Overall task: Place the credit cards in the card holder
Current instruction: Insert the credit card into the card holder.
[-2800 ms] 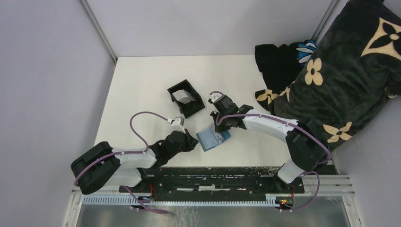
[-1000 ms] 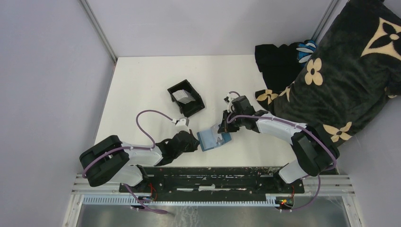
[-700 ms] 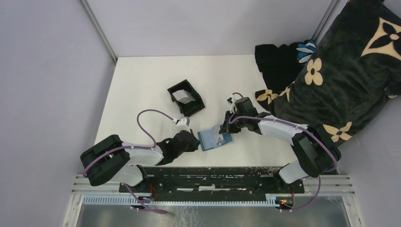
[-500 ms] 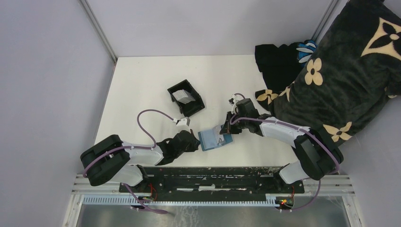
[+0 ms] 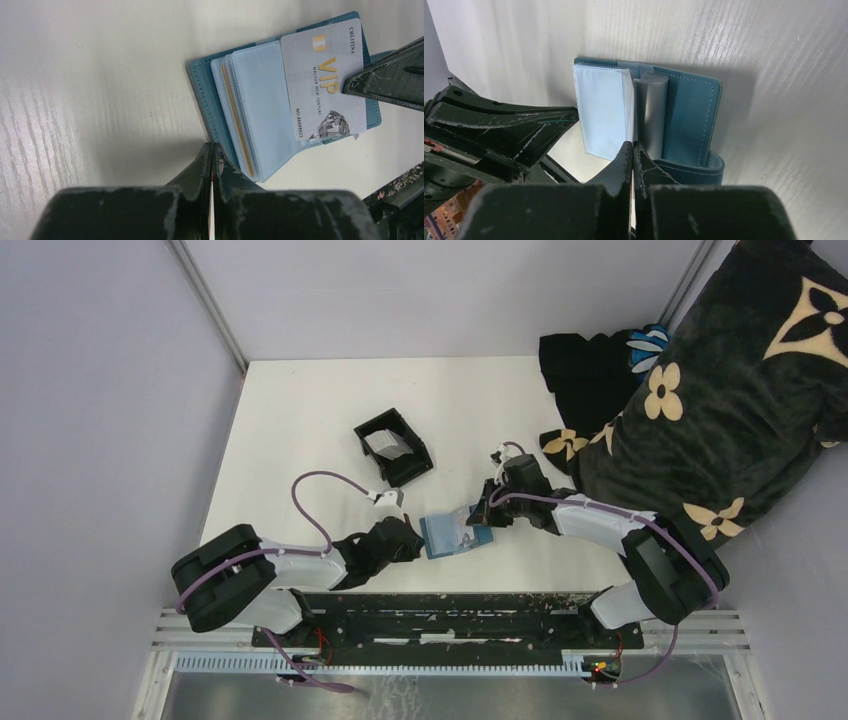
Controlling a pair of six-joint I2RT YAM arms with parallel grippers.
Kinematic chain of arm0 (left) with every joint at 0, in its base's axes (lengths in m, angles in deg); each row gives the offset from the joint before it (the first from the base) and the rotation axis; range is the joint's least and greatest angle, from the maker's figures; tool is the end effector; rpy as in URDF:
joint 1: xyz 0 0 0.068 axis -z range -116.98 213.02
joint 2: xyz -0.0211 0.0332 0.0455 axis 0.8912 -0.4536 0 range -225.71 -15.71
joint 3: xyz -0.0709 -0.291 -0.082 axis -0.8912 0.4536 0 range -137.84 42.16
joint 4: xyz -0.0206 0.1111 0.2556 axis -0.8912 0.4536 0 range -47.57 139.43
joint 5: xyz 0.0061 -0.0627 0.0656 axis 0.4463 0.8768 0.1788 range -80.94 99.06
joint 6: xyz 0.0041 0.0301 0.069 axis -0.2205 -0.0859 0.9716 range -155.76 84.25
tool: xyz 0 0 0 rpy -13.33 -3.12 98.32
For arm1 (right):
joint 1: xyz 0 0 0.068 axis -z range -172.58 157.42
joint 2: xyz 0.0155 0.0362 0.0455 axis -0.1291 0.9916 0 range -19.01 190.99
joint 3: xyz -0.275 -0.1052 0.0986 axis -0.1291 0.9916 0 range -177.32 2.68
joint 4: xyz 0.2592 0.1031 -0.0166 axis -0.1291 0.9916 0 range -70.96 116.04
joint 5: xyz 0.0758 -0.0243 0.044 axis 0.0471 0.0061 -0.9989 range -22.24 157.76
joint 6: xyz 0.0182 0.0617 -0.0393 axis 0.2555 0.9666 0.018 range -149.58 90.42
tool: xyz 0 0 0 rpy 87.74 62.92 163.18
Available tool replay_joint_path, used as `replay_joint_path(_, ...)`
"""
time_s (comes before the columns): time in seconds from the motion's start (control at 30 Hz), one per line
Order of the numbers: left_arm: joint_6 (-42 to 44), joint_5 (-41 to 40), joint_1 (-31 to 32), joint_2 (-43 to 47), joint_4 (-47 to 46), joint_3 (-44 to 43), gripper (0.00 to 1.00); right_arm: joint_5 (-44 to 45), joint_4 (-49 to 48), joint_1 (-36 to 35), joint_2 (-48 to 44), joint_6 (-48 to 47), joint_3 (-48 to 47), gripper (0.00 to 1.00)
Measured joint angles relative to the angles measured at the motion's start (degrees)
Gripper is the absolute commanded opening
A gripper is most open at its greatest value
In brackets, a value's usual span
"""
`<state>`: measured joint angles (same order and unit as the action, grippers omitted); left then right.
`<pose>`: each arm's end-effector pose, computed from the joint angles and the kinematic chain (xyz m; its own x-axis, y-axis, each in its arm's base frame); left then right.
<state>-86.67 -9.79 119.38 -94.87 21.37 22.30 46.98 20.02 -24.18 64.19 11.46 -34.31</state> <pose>0.1582 -0.2009 0.1313 -0.7187 -0.2462 -0.6503 0.1418 0.8637 -0.4836 0.2447 0.1769 0.1672 -0.9277 0.1501 -0.3419 -0.1142 0.7577 0.6425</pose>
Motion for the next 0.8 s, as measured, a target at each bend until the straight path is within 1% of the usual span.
replay_joint_path(0.57, -0.02, -1.68, 1.07, -0.5, -0.48, -0.02, 0.03, 0.57, -3.87, 0.0, -0.46, 3.82, 2.56, 0.01)
replay_joint_path(0.8, -0.02, -2.38, 2.03, -1.11, -0.96, -0.24, 0.03, 3.21, -4.17, -1.14, -2.08, 5.05, 3.98, 0.01)
